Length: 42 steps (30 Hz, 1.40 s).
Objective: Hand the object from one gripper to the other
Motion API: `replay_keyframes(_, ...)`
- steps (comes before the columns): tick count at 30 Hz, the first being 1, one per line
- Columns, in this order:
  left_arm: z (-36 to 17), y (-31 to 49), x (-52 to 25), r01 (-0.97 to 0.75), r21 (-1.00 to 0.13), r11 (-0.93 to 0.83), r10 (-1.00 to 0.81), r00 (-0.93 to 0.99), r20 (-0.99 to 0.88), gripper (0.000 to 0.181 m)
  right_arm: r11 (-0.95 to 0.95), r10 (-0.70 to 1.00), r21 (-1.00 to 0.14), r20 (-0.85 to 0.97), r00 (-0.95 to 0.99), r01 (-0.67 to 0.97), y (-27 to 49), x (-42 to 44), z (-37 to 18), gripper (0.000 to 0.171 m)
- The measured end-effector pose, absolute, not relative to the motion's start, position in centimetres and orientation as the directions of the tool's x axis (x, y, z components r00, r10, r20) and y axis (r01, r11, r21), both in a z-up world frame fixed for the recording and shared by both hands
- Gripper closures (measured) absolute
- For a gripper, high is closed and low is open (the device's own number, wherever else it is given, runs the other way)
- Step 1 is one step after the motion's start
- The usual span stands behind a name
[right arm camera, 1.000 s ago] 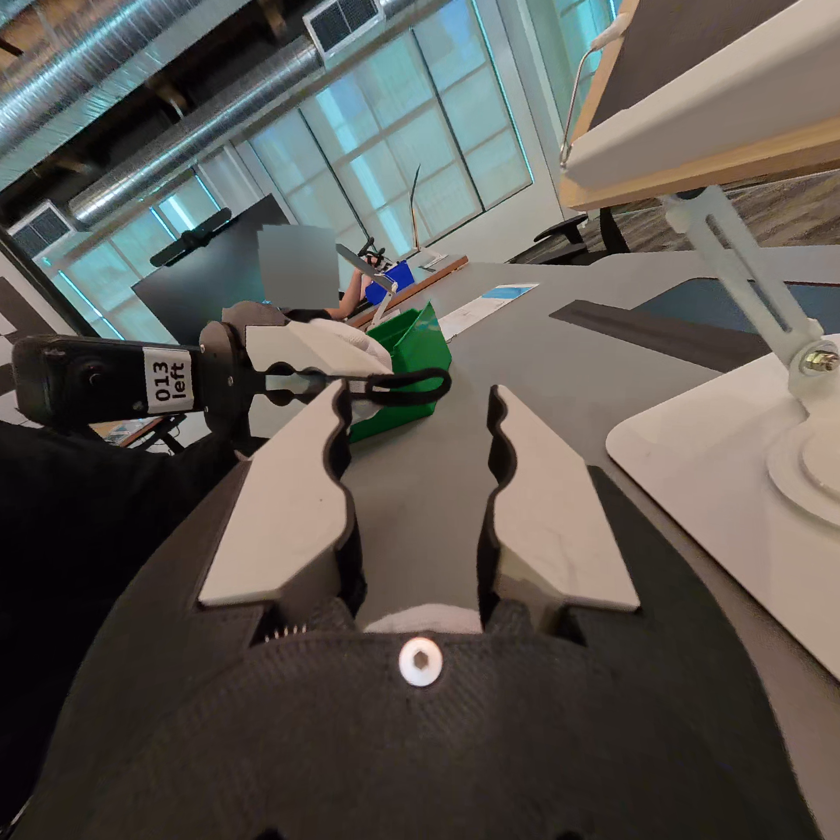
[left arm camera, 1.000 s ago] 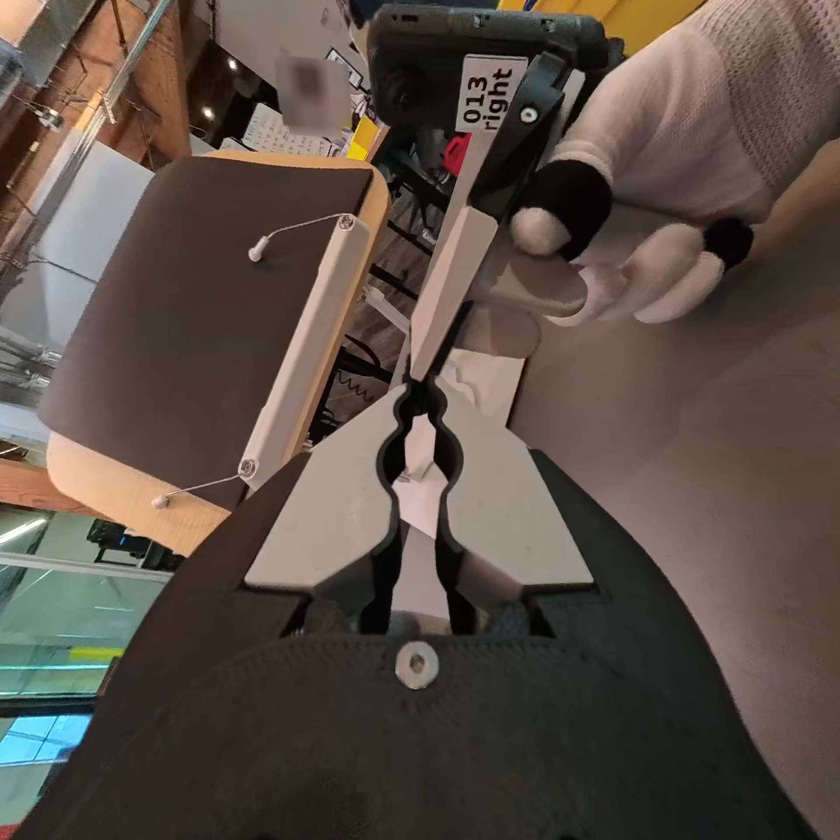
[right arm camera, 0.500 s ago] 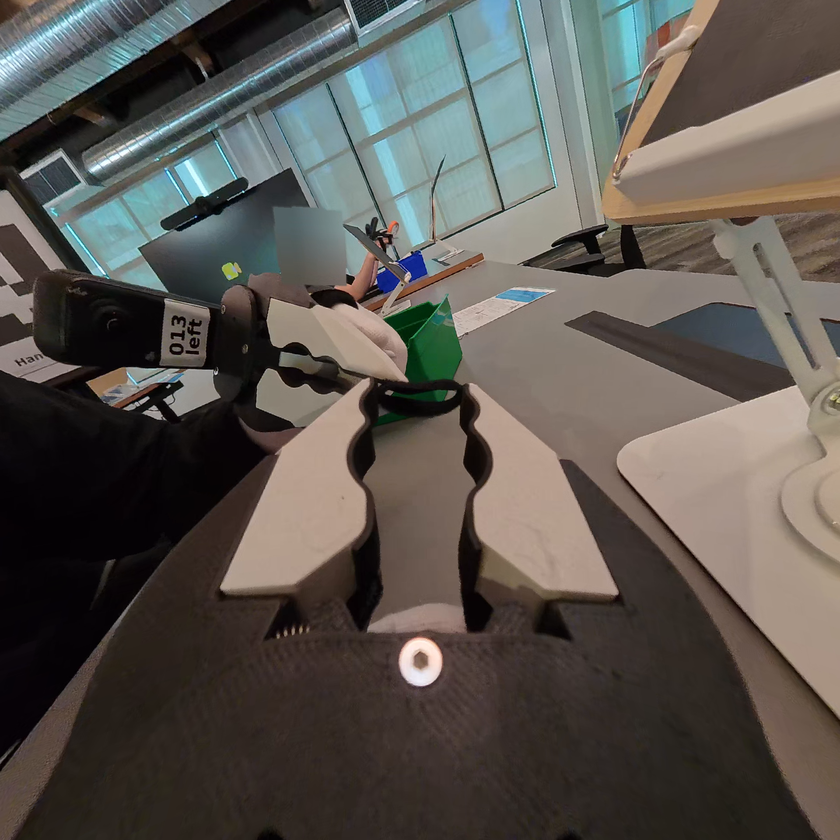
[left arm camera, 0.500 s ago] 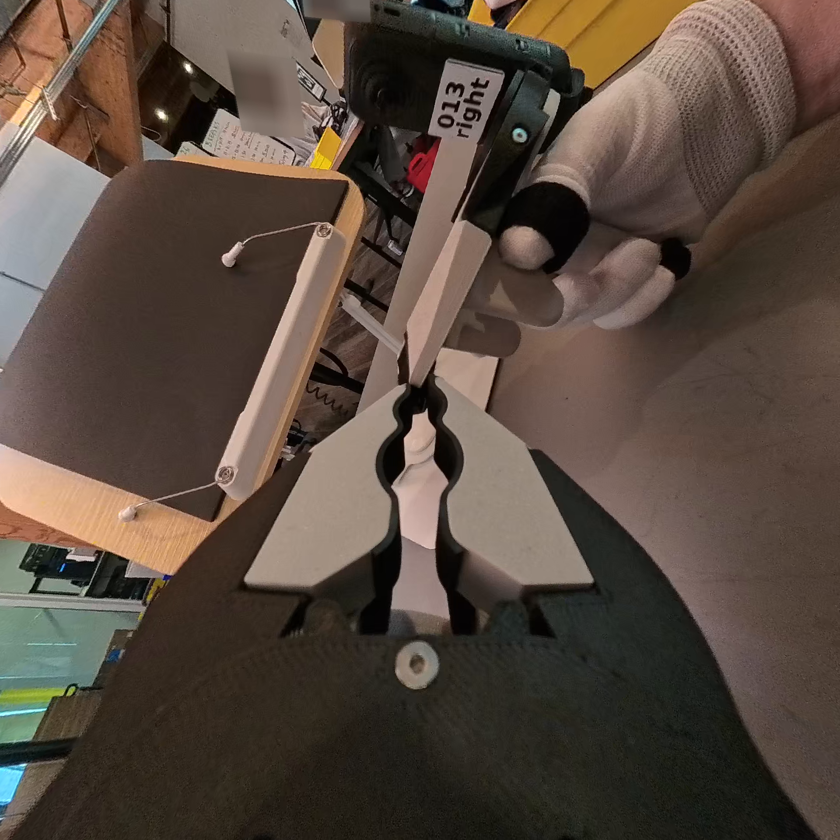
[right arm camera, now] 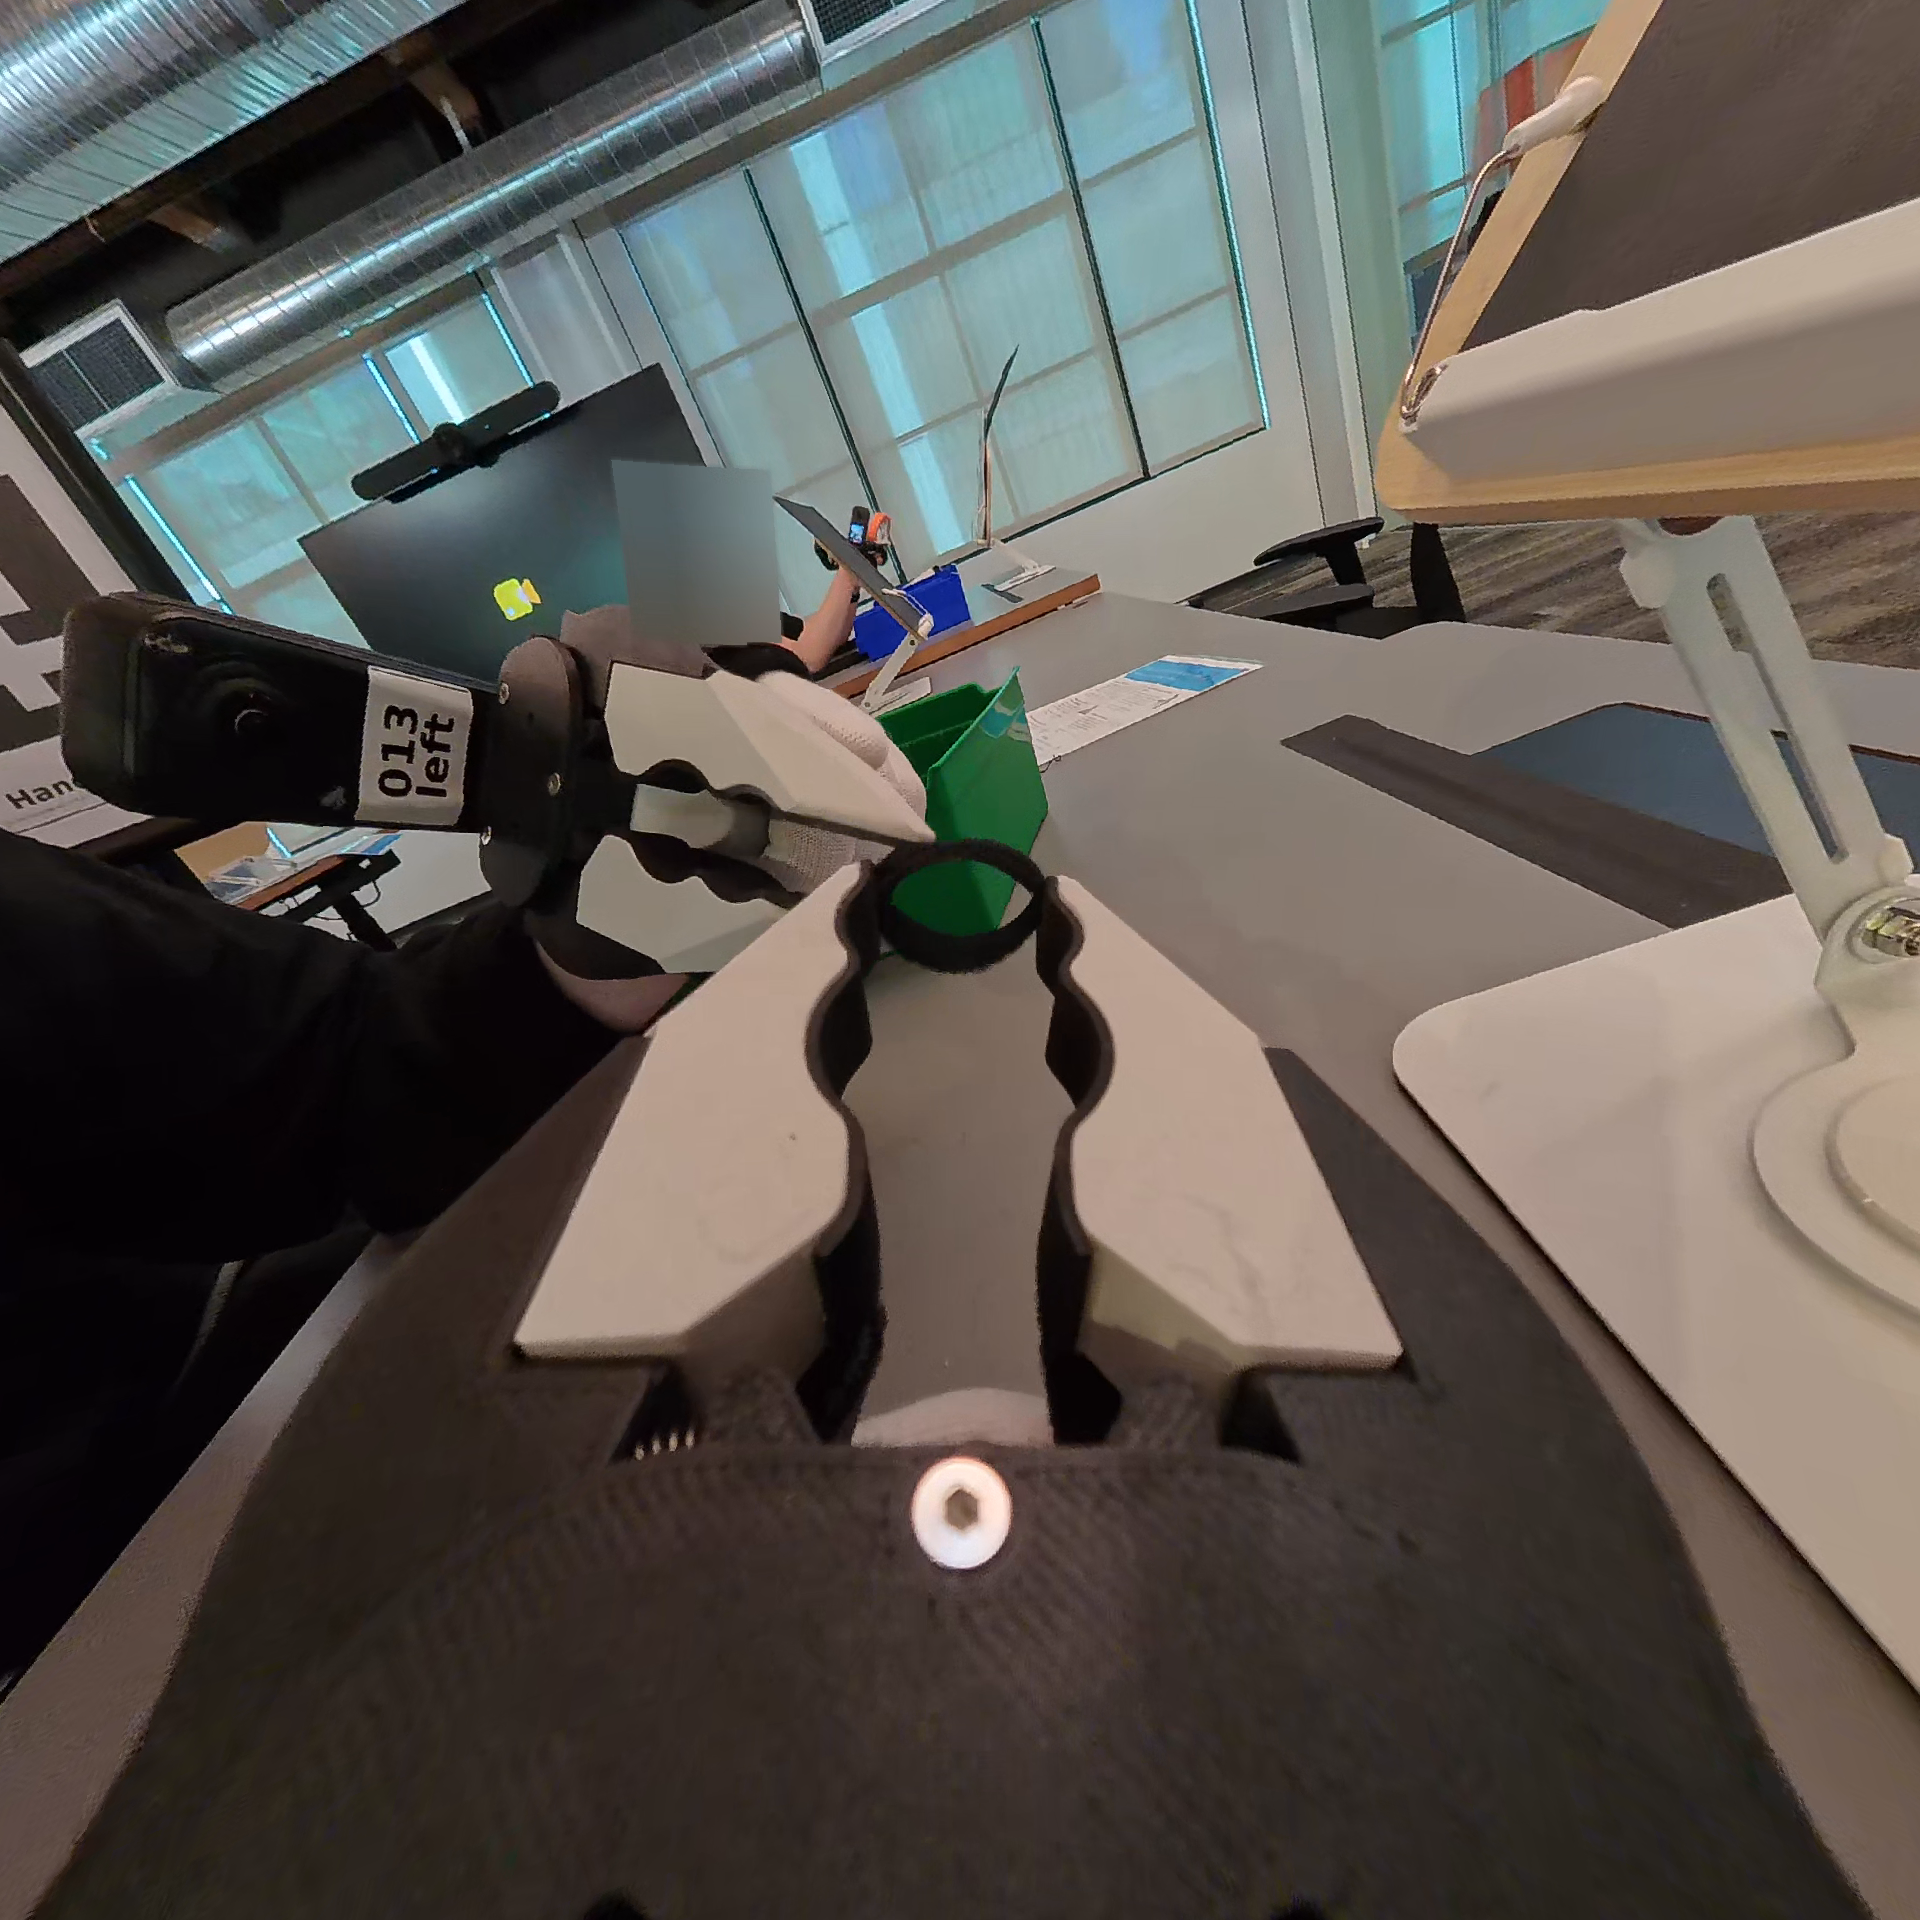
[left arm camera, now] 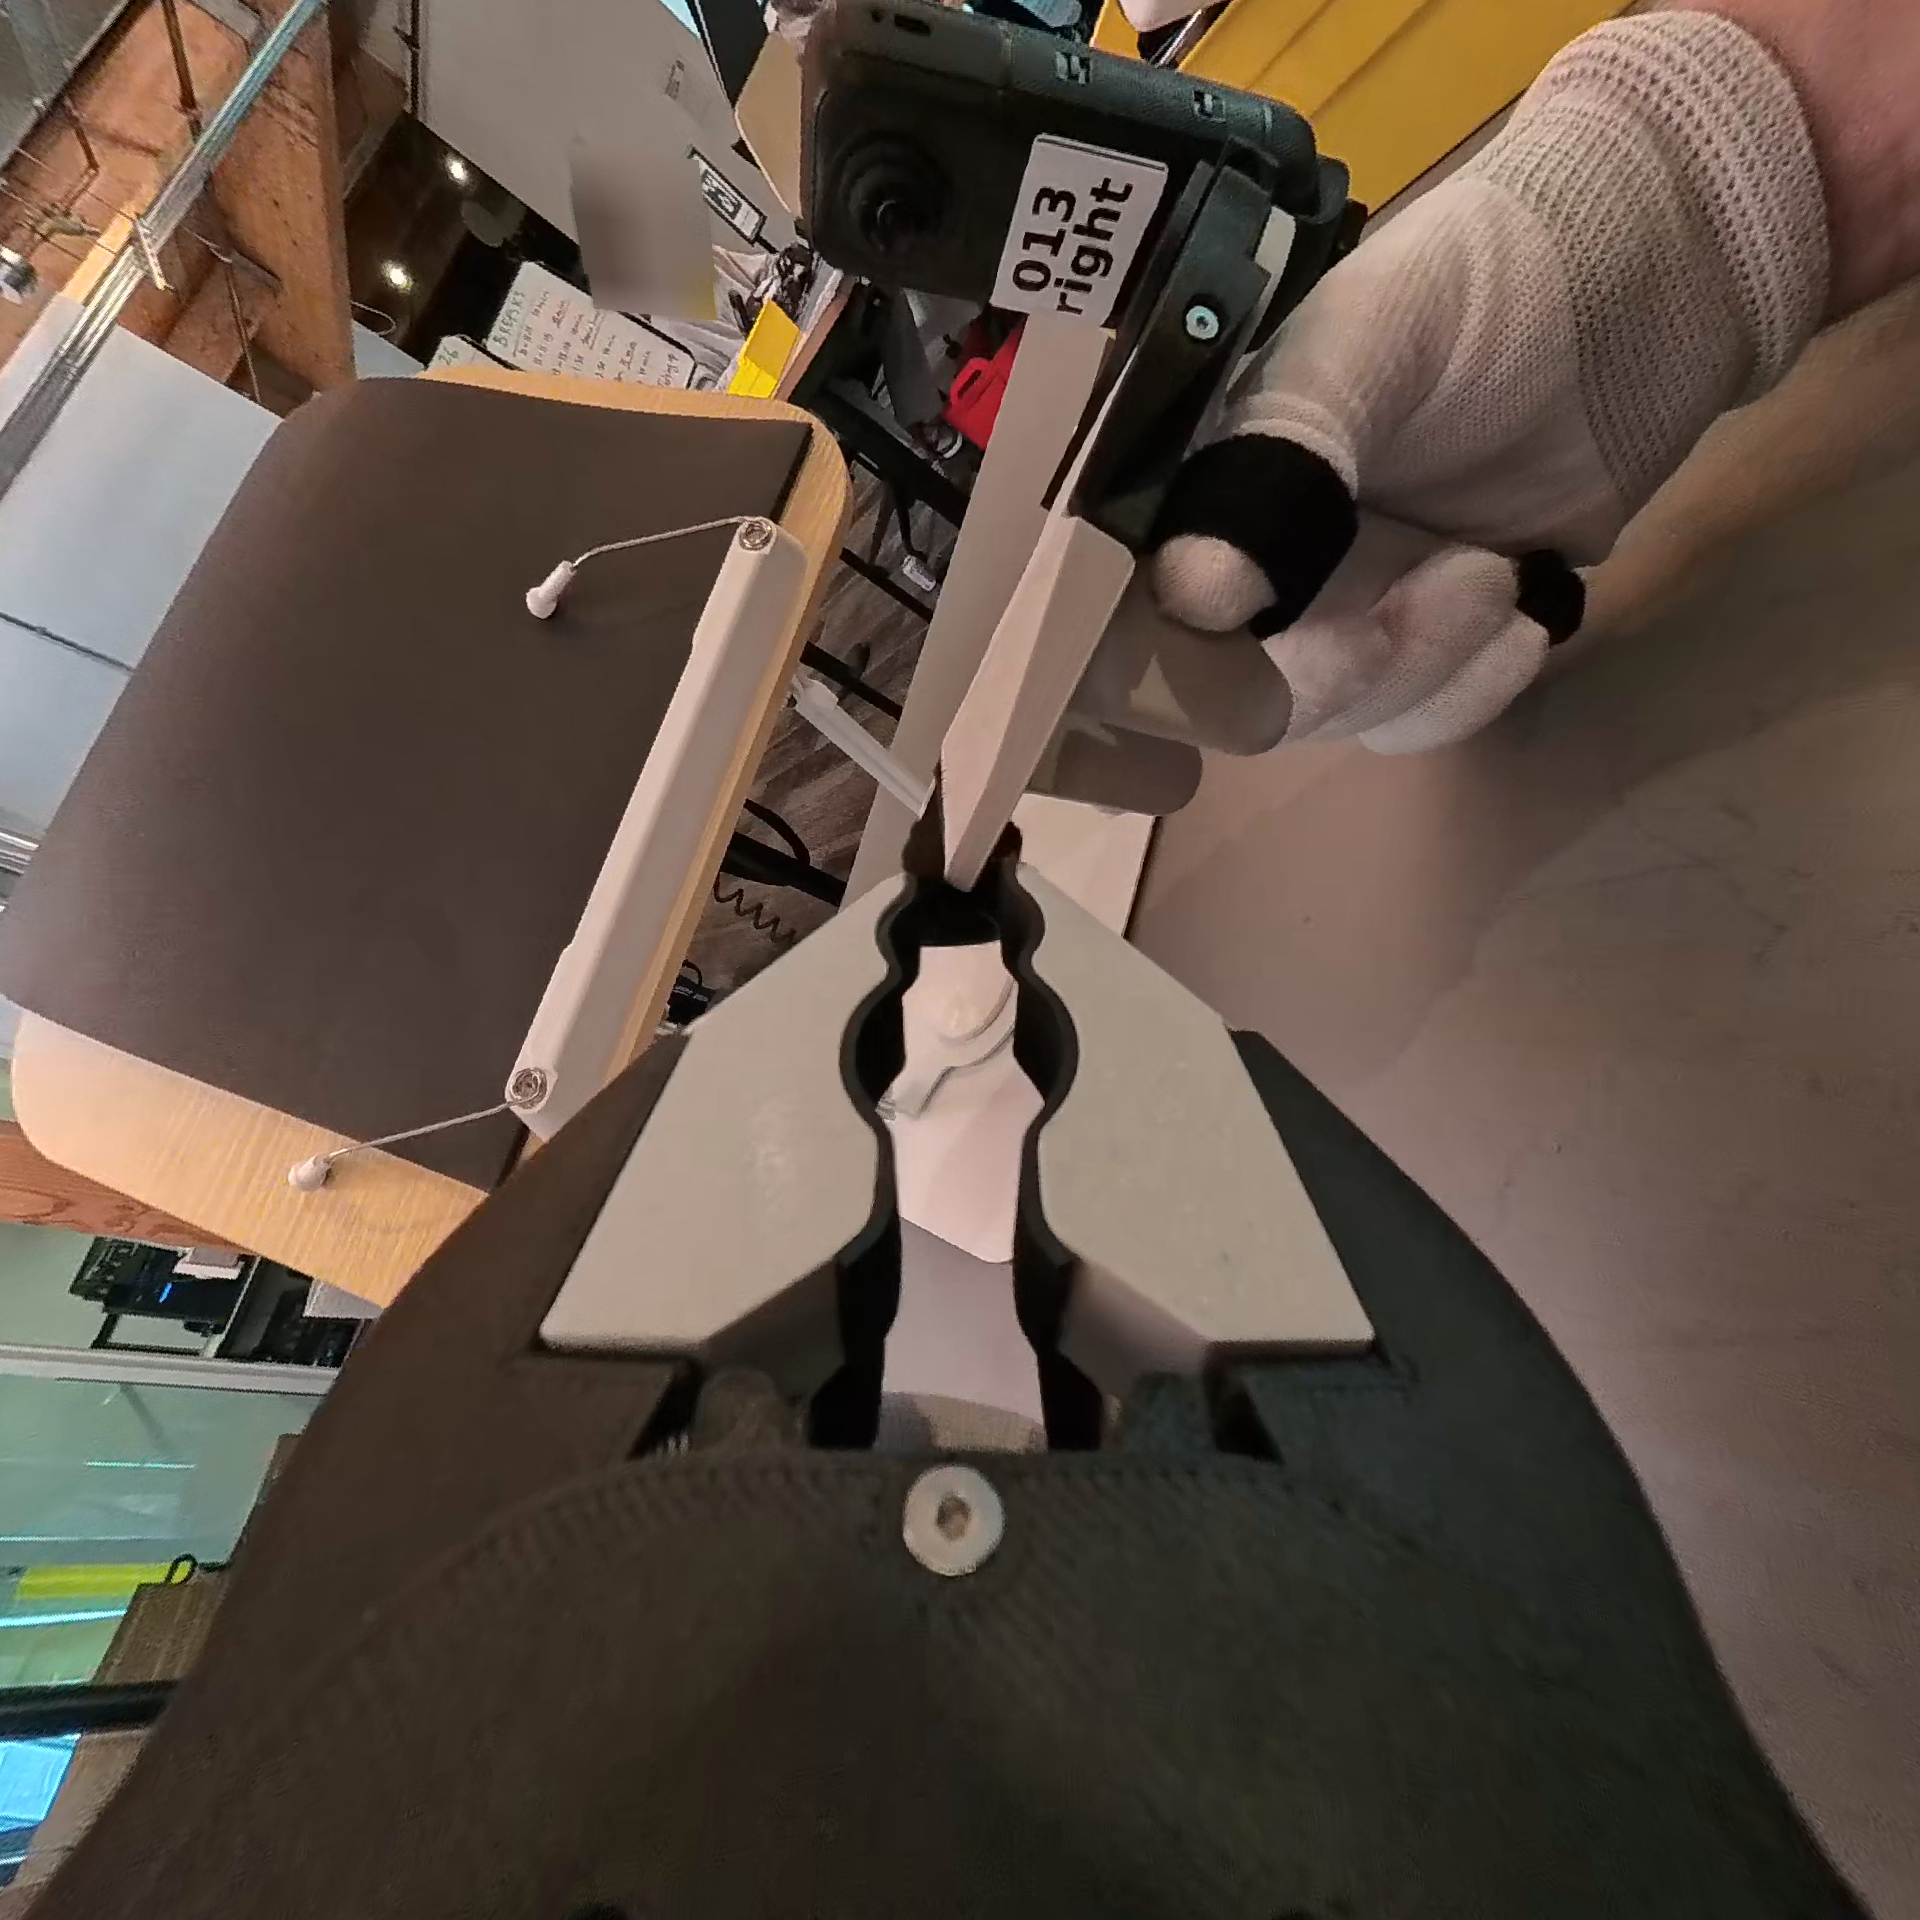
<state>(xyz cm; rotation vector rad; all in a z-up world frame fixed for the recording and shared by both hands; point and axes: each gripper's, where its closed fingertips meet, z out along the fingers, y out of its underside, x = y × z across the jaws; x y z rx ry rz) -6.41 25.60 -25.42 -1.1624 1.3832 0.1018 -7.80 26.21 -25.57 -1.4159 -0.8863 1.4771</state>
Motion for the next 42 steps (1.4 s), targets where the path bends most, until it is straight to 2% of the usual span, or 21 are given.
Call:
replay_keyframes(16, -24.8, 25.9, -6.3, -0.657, -0.574, 0.490, -0.516, 0.312, -0.798, 0.166, -0.338, 0.937, -0.932, -0.346, 0.045, -0.130, 26.2, -7.6, -25.3, 0.159)
replay_keyframes(22, -24.2, 26.0, -6.3, -0.654, -0.571, 0.496, -0.490, 0.332, -0.806, 0.158, -0.352, 0.931, -0.921, -0.363, 0.039, -0.169, 26.5, -7.1, -24.8, 0.162)
replay_keyframes(26, -23.2, 25.8, -6.3, -0.579, -0.660, 0.479, -0.540, 0.399, -0.741, 0.148, -0.407, 0.912, -0.884, -0.409, -0.038, -0.229, 26.3, -6.5, -23.8, 0.162)
replay_keyframes(30, -21.7, 24.6, -6.0, -0.358, -0.858, 0.368, -0.736, 0.451, -0.504, 0.143, -0.480, 0.877, -0.836, -0.447, -0.176, -0.266, 25.3, -5.9, -22.6, 0.162)
replay_keyframes(32, -21.3, 23.9, -6.0, -0.238, -0.942, 0.239, -0.853, 0.413, -0.320, 0.137, -0.483, 0.871, -0.845, -0.435, -0.229, -0.232, 24.3, -6.0, -22.5, 0.162)
replay_keyframes(34, -20.5, 22.9, -6.3, -0.144, -0.974, 0.176, -0.912, 0.349, -0.217, 0.139, -0.479, 0.863, -0.860, -0.425, -0.274, -0.175, 23.1, -6.5, -22.9, 0.162)
replay_keyframes(42, -24.0, 17.5, -4.7, -0.360, -0.896, 0.260, -0.955, 0.042, -0.294, 0.145, -0.459, 0.765, -0.886, -0.433, -0.476, 0.067, 17.3, -7.8, -24.9, 0.160)
